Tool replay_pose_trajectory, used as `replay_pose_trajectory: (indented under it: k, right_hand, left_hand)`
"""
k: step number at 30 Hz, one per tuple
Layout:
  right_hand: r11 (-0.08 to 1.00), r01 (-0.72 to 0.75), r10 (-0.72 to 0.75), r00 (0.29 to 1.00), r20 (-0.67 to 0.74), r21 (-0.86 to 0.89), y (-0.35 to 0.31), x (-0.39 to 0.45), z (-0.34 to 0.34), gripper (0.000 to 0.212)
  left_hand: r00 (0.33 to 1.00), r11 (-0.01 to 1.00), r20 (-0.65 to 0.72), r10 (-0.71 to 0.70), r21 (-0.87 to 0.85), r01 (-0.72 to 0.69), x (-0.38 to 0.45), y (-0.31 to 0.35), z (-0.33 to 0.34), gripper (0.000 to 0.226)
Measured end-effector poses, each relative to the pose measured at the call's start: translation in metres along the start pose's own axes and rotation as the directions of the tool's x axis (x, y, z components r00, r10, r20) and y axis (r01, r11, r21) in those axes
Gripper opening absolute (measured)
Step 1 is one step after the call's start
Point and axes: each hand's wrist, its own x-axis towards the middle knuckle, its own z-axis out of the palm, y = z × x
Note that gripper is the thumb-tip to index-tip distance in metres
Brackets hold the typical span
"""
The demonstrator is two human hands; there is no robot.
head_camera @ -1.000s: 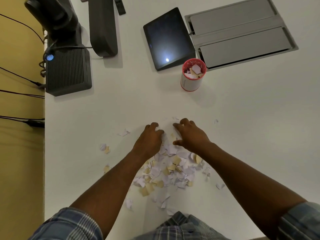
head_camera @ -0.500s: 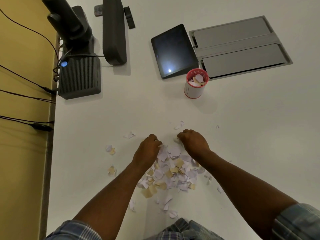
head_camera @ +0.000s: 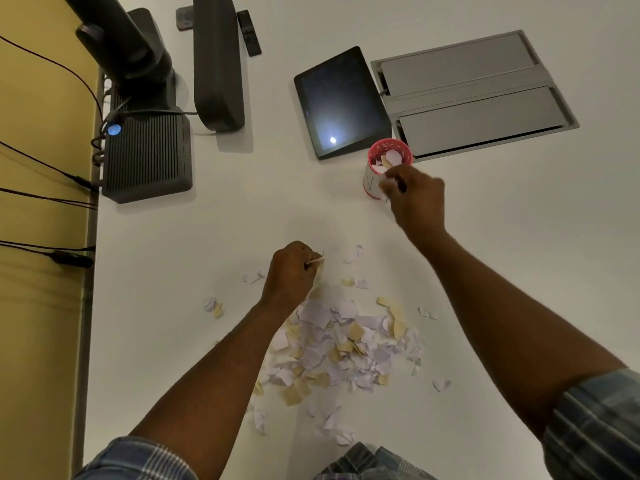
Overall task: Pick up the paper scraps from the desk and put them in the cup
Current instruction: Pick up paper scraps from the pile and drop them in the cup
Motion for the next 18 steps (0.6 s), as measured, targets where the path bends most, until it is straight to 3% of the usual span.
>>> replay_pose_trajectory:
  k: [5,8,12,18]
  right_hand:
    - [0.993,0.075,-0.079,0.996,-0.040,-0.094,0.005,0.056,-0.005,0.017]
    - [0.963,0.142,-0.133,0.990,0.055,-0.227,0.011,0.078,0.002,0.020]
    - [0.873,0.143,-0.005,0.959,0.283,-0.467,0.012,0.095,0.016,0.032]
    - [0.848,0.084,0.126,0.927,0.352,-0.524,0.006,0.100,0.017,0.044]
  left_hand:
    - [1.000,0.998,0.013,-0.004,-0.058,0.005,0.004,0.006,0.009,0.011]
    - [1.000,0.997,0.013,0.016,-0.079,-0.015,0.005,0.009,0.014,0.010]
    - [0.998,0.994,-0.012,0.062,-0.092,-0.062,0.007,0.014,0.014,0.010]
    - [0.991,0.987,-0.055,0.122,-0.098,-0.127,0.026,0.031,0.001,0.010]
